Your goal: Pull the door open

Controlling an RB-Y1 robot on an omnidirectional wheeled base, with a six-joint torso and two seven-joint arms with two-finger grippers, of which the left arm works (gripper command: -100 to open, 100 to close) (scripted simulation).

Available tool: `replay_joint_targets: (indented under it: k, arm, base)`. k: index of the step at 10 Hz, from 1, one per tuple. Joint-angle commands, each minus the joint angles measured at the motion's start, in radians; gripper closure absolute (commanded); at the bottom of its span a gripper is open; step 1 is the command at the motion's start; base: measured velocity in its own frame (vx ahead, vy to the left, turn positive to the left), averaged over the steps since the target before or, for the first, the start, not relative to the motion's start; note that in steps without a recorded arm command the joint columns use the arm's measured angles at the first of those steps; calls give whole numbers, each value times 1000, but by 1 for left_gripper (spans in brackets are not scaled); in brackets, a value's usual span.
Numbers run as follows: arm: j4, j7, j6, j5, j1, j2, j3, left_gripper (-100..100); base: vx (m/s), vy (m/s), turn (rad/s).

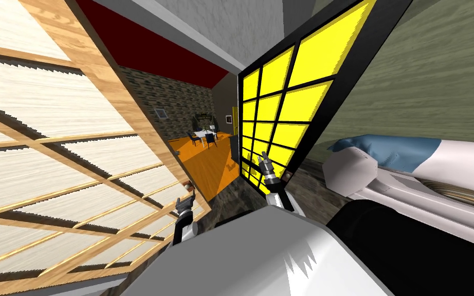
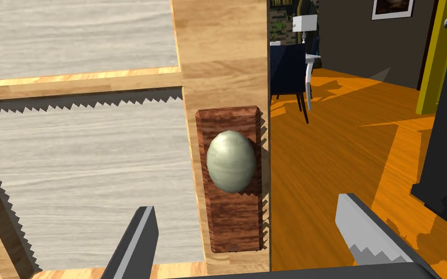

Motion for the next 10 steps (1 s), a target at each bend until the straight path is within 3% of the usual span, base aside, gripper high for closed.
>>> replay_joint_targets:
  k: [1, 2, 3, 5, 6, 7, 10]
  arm:
    - [19, 26, -10, 4, 2, 23, 5, -100]
    - [19, 26, -10, 4, 2, 23, 5, -100]
    - [25, 49, -16, 9, 13, 46, 10, -100]
    - [32, 72, -24, 14, 23, 69, 16, -100]
    - [41, 59, -23, 12, 11, 56, 14, -100]
    - [41, 59, -23, 12, 11, 56, 14, 100]
    - [41, 59, -23, 12, 11, 56, 14, 100]
  base:
    - [201, 15, -81]
    - [135, 21, -25]
    - [129, 27, -114]
    - [156, 11, -88]
    - [74, 9, -15]
    - [-13, -1, 16]
    - [-21, 2, 0]
